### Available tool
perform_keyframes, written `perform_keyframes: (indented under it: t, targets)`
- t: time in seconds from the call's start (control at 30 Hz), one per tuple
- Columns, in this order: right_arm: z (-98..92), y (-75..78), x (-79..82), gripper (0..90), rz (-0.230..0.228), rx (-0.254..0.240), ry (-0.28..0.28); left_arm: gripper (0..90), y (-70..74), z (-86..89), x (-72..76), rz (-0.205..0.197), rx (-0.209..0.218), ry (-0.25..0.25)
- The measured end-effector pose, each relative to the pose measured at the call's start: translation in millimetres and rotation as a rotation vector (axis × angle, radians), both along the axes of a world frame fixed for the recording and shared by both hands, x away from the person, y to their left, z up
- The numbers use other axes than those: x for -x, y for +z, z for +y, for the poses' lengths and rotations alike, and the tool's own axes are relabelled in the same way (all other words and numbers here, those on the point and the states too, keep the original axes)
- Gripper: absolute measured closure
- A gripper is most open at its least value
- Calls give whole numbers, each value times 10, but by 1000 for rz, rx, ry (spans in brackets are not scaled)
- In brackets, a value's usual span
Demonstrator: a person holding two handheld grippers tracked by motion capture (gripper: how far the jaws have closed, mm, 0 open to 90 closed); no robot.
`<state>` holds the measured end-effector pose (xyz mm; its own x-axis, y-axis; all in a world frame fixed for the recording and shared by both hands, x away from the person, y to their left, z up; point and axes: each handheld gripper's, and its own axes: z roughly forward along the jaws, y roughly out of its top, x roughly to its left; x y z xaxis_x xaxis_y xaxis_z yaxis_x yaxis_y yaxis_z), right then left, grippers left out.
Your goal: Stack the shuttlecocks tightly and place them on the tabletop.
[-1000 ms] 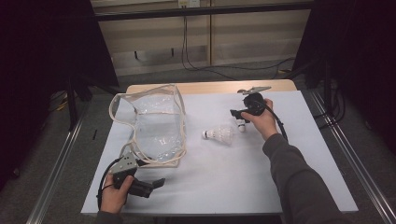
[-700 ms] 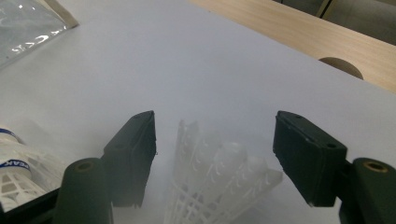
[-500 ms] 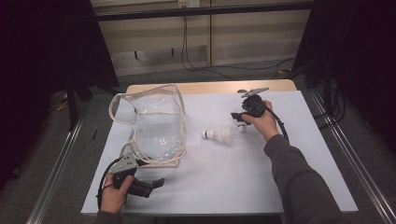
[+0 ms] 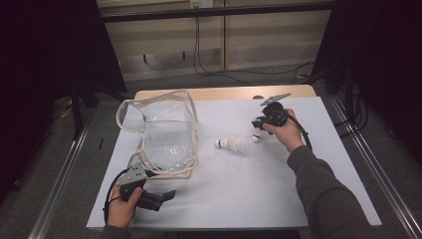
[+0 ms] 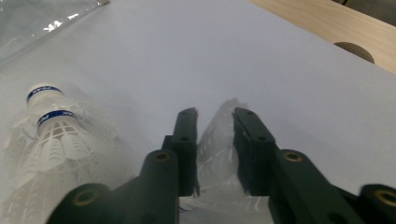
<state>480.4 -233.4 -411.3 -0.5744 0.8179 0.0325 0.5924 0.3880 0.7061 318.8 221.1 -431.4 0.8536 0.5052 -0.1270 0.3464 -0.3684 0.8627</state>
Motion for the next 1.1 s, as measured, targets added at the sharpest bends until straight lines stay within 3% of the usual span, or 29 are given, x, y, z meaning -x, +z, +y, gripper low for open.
perform_keyframes:
  t: [0.3,0.77,1.1]
  targets:
    - [-85,62,145,865,41,-40,28,37,6,-9,2,3,-1,2]
    - [-42,181,445,884,-24,-45,73,37,8,-14,2,2,1,-1]
    - [-100,92,645,873,-45,-77,69,37,11,-18,3,2,-4,-1]
